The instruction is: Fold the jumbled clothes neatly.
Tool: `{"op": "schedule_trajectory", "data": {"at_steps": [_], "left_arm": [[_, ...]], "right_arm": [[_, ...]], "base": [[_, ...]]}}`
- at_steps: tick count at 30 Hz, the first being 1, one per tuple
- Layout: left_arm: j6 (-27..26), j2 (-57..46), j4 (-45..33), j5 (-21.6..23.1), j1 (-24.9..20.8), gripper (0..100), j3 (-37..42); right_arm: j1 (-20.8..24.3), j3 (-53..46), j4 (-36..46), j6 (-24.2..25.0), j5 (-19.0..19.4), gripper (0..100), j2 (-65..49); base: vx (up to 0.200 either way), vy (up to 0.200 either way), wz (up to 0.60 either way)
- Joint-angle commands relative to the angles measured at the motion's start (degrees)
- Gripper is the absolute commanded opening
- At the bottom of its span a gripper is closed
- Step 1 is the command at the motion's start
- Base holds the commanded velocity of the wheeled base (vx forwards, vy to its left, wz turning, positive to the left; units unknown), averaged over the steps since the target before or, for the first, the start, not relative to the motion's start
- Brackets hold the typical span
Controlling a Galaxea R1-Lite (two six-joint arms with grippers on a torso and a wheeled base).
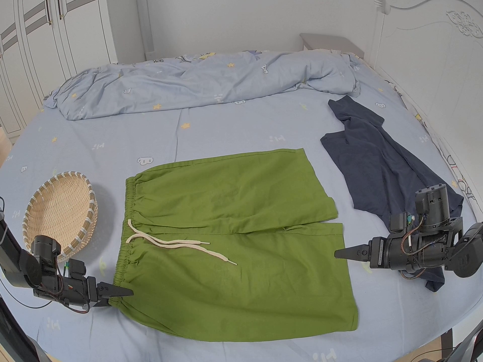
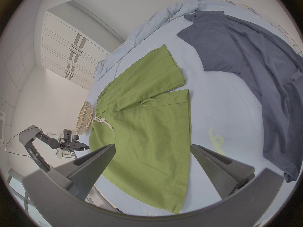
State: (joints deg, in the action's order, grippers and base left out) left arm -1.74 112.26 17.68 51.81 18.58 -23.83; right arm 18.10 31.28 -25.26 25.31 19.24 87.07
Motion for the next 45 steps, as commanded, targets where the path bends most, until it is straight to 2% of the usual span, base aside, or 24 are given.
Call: {"op": "schedule_trajectory", "data": {"at_steps": [1, 5, 6, 12, 20, 22, 29, 32, 38, 45], "left_arm": [[0.0, 1.5, 0.3, -0.1, -0.8, 100, -1.0], [0.0, 1.5, 0.3, -0.1, -0.8, 100, -1.0], [0.0, 1.5, 0.3, -0.1, -0.8, 0, -1.0], [0.0, 1.0, 0.3, -0.1, 0.1, 0, -0.2], [0.0, -1.2, 0.3, -0.1, 4.1, 0, 2.4], [0.0, -3.7, 0.3, 0.0, 5.7, 0, 5.0], [-0.2, -5.1, 0.3, -0.2, 5.9, 0, 8.1], [-0.3, -5.0, 0.3, -0.2, 6.6, 0, 8.2], [-0.2, -4.6, 0.4, -0.1, 7.2, 0, 7.7], [-0.2, -4.3, 0.6, -0.2, 7.0, 0, 7.7]], "right_arm": [[0.0, 0.0, -0.1, 0.0, 0.0, 100, 0.2], [0.0, 0.0, -0.1, 0.0, 0.0, 100, 0.4], [0.0, 0.0, -0.1, 0.0, 0.0, 100, 0.4], [0.0, 0.0, -0.1, 0.0, 0.0, 100, 1.4], [0.0, -0.1, -0.1, -0.1, -0.1, 100, 1.3], [0.0, -1.4, -0.1, -0.2, 0.0, 100, 0.7], [-0.2, -7.0, 1.5, -0.3, 1.1, 100, -0.9], [-0.7, -9.7, 1.8, -0.2, 4.6, 100, 0.9], [-0.4, -10.5, 1.7, -0.2, 14.4, 100, 5.7], [-0.8, -11.2, 1.8, -1.0, 14.9, 100, 7.8]], "base": [[0.0, 0.0, 0.0], [0.0, 0.0, 0.0], [0.0, 0.0, 0.0], [0.0, 0.0, 0.0], [0.0, 0.0, 0.0], [0.0, 0.0, 0.0], [0.0, 0.0, 0.0], [0.0, 0.0, 0.0], [0.0, 0.0, 0.0], [0.0, 0.0, 0.0]]}}
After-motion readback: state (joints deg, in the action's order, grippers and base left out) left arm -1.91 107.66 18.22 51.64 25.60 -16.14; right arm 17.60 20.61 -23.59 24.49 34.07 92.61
